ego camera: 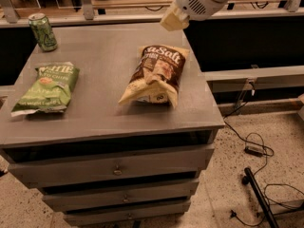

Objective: Move brown chip bag near green jalapeno chip bag

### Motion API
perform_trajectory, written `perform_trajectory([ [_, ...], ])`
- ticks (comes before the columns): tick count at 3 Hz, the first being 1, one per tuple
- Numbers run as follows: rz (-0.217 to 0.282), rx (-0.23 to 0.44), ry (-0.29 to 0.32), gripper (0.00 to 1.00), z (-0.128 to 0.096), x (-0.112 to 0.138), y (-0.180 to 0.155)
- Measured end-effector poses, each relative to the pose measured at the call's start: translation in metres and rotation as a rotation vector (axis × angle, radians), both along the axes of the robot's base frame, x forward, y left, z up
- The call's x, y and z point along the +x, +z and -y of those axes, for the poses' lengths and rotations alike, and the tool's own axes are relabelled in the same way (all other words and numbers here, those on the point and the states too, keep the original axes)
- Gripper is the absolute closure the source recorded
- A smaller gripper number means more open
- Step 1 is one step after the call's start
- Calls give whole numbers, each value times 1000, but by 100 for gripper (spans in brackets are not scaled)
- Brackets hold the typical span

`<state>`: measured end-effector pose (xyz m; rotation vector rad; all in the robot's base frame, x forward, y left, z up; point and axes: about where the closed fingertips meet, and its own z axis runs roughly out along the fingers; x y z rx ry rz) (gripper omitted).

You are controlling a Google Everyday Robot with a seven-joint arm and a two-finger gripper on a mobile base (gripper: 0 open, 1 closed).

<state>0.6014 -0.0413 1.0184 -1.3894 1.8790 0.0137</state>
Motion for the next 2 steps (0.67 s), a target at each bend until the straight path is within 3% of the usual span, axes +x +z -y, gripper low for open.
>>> perform_trajectory([
  [1,-109,-37,-36,66,1,3,-31],
  [2,-215,-50,-52,42,-4,-6,-64],
])
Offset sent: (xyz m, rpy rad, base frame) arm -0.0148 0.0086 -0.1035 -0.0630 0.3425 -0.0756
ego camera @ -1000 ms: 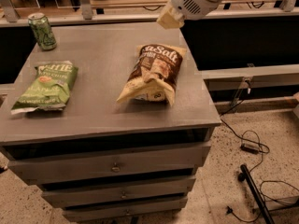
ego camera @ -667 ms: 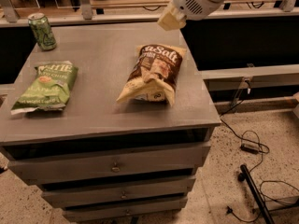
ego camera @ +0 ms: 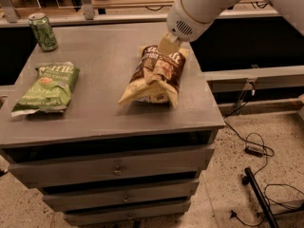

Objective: Move brown chip bag near green jalapeno chip bag

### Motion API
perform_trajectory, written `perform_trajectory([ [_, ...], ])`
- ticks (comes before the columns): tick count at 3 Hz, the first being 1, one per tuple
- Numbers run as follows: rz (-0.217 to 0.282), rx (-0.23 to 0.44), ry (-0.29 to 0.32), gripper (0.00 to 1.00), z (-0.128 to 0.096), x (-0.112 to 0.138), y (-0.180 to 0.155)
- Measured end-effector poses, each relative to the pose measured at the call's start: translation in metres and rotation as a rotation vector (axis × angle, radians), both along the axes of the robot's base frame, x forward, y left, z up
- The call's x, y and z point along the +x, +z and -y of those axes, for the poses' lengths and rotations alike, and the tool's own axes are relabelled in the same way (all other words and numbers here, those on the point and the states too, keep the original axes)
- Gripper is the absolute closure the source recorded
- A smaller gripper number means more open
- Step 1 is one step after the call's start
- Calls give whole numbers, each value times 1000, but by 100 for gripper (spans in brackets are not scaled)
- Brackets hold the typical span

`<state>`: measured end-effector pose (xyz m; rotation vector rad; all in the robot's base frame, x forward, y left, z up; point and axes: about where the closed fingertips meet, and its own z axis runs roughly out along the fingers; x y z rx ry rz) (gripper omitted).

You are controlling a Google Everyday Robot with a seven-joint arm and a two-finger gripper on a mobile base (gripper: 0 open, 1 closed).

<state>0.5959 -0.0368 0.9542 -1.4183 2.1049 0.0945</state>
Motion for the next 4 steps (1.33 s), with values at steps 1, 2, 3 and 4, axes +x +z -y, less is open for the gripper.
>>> perform_trajectory([
  [1,-72,11,7,19,-14,-17,-23],
  [2,-108,20,24,0,-24,-33,-27],
  [3,-154,6,24,0,-25,-49,-24],
  [4,-188,-4,7,0,-21,-54,-29],
])
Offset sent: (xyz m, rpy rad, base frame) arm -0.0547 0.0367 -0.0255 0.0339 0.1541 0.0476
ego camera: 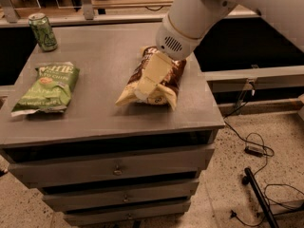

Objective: Move brown chip bag near green jalapeno chip bag

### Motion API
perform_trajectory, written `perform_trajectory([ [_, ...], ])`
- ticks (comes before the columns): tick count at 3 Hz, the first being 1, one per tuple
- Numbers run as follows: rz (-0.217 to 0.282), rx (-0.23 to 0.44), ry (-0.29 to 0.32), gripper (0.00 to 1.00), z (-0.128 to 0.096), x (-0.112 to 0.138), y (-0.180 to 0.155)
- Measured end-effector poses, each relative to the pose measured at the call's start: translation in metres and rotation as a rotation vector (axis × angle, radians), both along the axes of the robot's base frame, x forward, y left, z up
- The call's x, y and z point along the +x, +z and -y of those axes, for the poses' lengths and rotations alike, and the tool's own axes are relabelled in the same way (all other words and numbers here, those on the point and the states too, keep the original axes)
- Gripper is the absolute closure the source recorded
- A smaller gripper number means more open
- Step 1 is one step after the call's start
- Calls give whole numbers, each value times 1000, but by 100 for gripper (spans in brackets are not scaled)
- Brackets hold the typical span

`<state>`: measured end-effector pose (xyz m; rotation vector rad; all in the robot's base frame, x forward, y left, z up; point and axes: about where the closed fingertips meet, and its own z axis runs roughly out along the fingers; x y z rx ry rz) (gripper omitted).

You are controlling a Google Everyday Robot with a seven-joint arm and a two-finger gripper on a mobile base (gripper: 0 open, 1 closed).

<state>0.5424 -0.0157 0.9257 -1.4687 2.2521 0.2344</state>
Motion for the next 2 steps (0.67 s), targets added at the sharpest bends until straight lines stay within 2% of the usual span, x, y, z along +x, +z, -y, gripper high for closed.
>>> perform_trajectory([
  [1,-10,-5,-42,0,17,9,-21],
  [2,4,-1,-74,0,26,22,-36],
])
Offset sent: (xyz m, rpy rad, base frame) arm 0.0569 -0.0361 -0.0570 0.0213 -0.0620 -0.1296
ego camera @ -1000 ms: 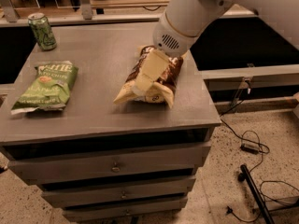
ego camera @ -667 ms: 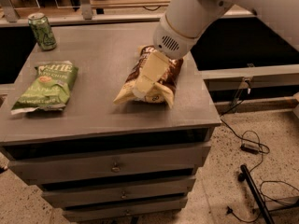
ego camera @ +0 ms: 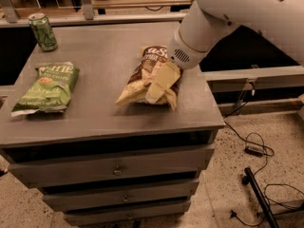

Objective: Move brown chip bag near green jalapeno chip bag

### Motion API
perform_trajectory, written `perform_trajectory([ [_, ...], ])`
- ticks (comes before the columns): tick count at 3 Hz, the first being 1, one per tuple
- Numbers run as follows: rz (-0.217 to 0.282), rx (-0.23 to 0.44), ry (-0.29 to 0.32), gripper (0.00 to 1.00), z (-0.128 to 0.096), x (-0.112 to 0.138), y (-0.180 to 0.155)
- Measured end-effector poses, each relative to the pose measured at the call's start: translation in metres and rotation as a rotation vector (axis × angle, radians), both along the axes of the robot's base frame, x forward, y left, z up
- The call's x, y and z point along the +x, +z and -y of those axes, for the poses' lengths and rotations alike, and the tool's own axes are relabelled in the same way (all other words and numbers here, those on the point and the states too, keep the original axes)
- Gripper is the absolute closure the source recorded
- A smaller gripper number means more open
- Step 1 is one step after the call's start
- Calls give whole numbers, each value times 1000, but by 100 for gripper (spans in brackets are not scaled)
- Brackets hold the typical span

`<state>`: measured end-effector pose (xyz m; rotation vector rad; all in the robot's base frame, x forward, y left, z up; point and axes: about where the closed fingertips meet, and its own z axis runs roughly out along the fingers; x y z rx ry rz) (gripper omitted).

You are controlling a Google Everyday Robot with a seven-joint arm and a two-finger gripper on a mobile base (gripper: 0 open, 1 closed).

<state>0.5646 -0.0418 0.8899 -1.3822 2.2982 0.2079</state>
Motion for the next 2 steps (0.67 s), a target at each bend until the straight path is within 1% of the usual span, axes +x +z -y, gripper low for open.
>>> perform_trajectory([
  [1,28,11,-10,15,0,19,-9],
  [2,9,18,2,46,-14,35,-35],
])
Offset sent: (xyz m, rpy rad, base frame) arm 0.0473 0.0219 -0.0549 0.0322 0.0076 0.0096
